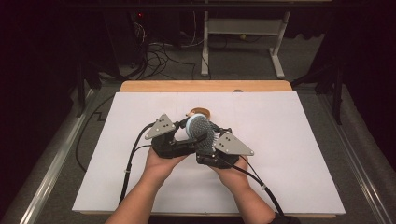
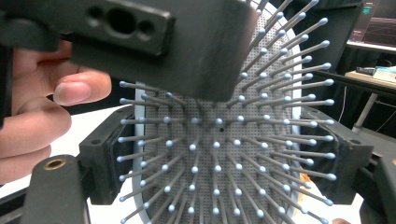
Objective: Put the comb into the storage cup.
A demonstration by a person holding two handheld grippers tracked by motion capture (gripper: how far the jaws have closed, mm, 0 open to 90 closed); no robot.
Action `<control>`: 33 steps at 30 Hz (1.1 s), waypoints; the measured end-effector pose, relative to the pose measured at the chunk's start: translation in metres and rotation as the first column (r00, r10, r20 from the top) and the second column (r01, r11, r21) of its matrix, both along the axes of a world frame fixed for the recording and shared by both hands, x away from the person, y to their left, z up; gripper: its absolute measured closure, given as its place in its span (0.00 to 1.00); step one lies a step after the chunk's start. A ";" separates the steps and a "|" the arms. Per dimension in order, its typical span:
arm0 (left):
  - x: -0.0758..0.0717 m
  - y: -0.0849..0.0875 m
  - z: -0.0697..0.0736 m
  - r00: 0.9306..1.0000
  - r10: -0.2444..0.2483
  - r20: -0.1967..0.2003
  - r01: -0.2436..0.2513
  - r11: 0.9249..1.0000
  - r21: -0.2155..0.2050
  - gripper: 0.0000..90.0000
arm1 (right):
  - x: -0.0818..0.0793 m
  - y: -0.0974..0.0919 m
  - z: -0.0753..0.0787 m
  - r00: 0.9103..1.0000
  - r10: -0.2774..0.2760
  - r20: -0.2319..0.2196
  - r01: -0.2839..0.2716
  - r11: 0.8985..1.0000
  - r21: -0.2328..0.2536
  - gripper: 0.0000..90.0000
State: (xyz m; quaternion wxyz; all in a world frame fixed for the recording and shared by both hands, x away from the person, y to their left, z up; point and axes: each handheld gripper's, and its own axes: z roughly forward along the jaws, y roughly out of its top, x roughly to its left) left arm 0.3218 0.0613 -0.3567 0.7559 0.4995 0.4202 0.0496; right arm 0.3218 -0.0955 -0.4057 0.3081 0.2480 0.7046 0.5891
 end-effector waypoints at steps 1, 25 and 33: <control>0.000 0.000 0.000 1.000 -0.001 -0.001 0.001 1.000 -0.006 0.39 | 0.000 0.000 0.000 1.000 -0.001 -0.001 0.001 1.000 -0.001 0.23; 0.000 0.002 0.008 0.999 0.029 -0.025 -0.029 0.999 -0.027 0.63 | 0.000 0.005 0.002 1.000 -0.022 0.021 0.023 1.000 -0.020 0.23; -0.001 0.002 0.010 0.999 0.046 -0.011 -0.046 0.999 -0.022 0.66 | -0.001 0.006 0.004 0.999 -0.026 0.026 0.027 1.000 -0.016 0.23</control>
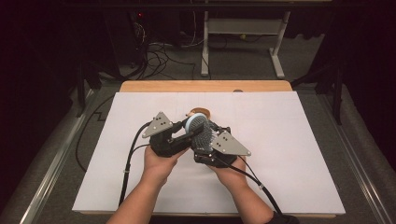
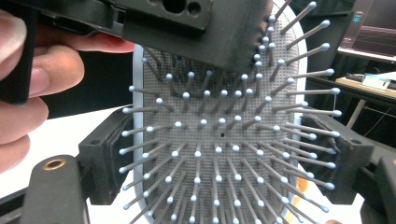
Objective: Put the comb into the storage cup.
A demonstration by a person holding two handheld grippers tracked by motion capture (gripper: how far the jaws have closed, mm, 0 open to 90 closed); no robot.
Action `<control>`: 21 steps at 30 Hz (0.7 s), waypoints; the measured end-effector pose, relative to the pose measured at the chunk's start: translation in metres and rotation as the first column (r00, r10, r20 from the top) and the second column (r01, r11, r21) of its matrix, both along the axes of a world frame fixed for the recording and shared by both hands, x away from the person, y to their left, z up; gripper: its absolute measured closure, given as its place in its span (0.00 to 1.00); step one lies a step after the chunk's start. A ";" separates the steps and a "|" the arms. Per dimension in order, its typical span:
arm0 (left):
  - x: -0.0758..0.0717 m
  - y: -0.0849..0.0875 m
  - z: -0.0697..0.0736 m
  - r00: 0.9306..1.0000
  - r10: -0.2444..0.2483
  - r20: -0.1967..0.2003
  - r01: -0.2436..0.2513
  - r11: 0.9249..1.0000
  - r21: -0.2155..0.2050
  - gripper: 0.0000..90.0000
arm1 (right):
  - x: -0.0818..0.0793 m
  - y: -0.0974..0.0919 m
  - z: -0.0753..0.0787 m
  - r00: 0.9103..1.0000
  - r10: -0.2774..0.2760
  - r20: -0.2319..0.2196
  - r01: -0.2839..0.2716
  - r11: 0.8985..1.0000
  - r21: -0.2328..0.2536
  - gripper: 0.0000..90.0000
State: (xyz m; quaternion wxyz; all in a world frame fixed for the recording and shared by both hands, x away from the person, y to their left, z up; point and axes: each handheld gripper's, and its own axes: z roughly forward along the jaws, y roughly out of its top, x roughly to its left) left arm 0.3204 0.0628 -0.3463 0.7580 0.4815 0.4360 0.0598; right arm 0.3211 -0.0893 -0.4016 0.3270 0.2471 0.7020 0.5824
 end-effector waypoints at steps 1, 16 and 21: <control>0.000 0.000 0.000 1.000 0.000 -0.002 0.000 1.000 0.001 0.66 | 0.000 0.000 0.000 1.000 -0.002 -0.002 0.002 1.000 0.000 0.22; 0.000 0.006 0.007 0.999 0.030 0.020 -0.030 1.000 -0.003 0.66 | 0.007 -0.001 -0.003 0.993 0.052 -0.106 -0.052 0.999 0.006 0.00; 0.001 0.011 0.005 0.999 0.037 0.022 -0.037 0.999 0.005 0.66 | 0.003 -0.006 -0.003 0.992 0.060 -0.112 -0.059 0.998 0.010 0.00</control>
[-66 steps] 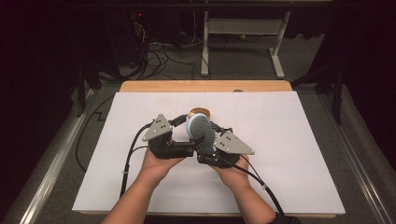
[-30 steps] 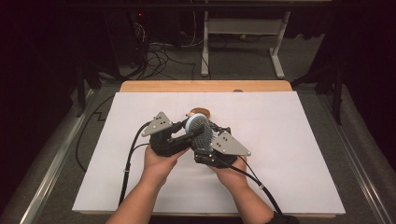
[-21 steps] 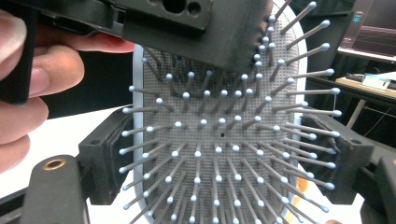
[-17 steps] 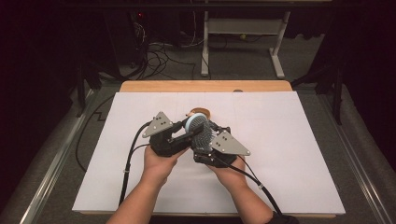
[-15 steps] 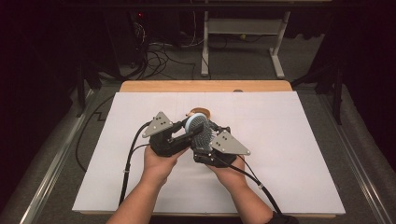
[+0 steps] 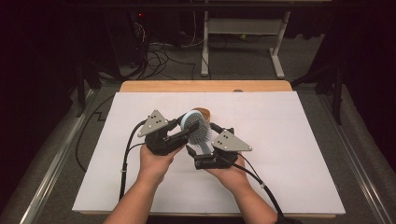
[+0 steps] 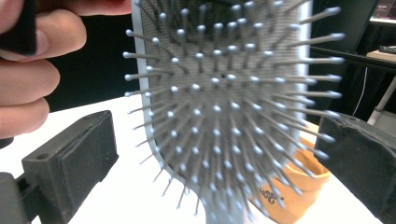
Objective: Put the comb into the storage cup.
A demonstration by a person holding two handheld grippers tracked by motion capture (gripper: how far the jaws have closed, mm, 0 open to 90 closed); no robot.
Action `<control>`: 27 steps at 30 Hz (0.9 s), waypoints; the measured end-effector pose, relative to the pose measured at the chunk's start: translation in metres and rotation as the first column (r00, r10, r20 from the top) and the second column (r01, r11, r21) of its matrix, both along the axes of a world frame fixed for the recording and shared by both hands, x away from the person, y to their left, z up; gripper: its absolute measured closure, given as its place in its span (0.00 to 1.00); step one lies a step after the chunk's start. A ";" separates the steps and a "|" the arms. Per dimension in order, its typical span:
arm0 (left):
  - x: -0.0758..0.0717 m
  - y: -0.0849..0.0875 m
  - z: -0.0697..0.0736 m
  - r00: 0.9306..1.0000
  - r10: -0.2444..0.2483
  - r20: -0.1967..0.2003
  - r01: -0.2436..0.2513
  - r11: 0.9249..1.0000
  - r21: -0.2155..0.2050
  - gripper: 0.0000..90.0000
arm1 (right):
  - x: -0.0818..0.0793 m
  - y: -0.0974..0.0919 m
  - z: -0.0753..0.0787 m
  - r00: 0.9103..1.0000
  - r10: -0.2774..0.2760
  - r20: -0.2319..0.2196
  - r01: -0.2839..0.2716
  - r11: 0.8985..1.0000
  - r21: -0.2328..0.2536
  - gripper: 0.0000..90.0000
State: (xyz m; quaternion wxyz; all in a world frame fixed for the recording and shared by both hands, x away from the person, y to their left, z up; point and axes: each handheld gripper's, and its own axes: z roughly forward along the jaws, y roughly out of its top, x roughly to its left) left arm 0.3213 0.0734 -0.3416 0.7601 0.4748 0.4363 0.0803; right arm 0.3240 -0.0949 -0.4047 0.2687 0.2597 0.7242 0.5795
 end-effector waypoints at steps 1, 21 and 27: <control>0.000 0.001 0.000 1.000 0.003 0.000 -0.003 1.000 -0.002 0.66 | 0.000 -0.002 0.000 1.000 0.000 -0.008 0.000 1.000 0.001 0.00; 0.002 0.032 -0.003 0.997 0.073 0.025 -0.073 0.997 0.004 0.66 | -0.010 -0.047 -0.021 0.997 -0.036 -0.067 0.035 0.999 -0.011 0.00; 0.002 0.036 -0.003 0.996 0.088 0.035 -0.088 0.996 0.010 0.66 | -0.012 -0.061 -0.025 0.995 -0.063 -0.077 0.061 0.998 -0.023 0.00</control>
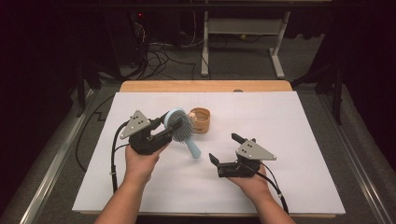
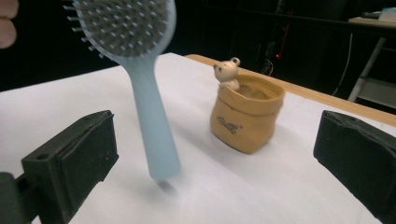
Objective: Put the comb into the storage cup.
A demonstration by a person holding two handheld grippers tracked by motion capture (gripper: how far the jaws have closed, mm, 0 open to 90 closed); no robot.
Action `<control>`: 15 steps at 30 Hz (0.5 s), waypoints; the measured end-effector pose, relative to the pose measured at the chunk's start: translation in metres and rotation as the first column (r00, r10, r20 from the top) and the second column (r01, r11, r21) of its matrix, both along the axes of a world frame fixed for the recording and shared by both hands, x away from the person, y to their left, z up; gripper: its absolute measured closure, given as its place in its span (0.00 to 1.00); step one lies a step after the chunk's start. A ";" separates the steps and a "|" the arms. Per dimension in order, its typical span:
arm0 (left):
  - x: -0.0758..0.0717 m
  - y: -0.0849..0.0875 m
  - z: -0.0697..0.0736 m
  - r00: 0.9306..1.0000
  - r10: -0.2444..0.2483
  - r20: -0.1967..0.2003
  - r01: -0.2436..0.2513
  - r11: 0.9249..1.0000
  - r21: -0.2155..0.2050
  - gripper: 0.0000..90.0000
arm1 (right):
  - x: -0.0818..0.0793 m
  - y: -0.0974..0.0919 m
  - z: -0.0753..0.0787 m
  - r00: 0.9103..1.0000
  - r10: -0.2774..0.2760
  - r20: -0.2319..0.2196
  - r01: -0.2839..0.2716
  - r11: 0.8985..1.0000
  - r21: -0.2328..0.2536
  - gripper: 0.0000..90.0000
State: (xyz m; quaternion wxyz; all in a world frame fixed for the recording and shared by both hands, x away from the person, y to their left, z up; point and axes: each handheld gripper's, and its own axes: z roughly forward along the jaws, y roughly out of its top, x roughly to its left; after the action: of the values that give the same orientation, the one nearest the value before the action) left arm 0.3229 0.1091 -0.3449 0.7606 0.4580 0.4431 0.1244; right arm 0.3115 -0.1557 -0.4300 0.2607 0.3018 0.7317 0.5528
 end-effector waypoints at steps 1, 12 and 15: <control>0.000 0.002 0.000 1.000 0.002 -0.001 -0.002 1.000 0.003 0.66 | 0.000 -0.003 -0.001 1.000 -0.004 -0.003 0.004 1.000 -0.001 0.00; 0.001 0.014 -0.004 1.000 0.024 -0.005 -0.024 1.000 -0.002 0.66 | -0.003 -0.032 -0.009 0.998 -0.056 -0.017 0.056 0.998 -0.029 0.00; 0.001 0.018 -0.004 0.999 0.033 -0.002 -0.033 0.999 0.001 0.66 | -0.003 -0.040 -0.011 0.997 -0.071 -0.019 0.071 0.997 -0.031 0.00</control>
State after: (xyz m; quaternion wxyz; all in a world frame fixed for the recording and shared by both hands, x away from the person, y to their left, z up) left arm 0.3236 0.1271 -0.3488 0.7578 0.4510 0.4512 0.1369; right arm 0.3081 -0.1959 -0.4414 0.2774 0.3291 0.7315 0.5289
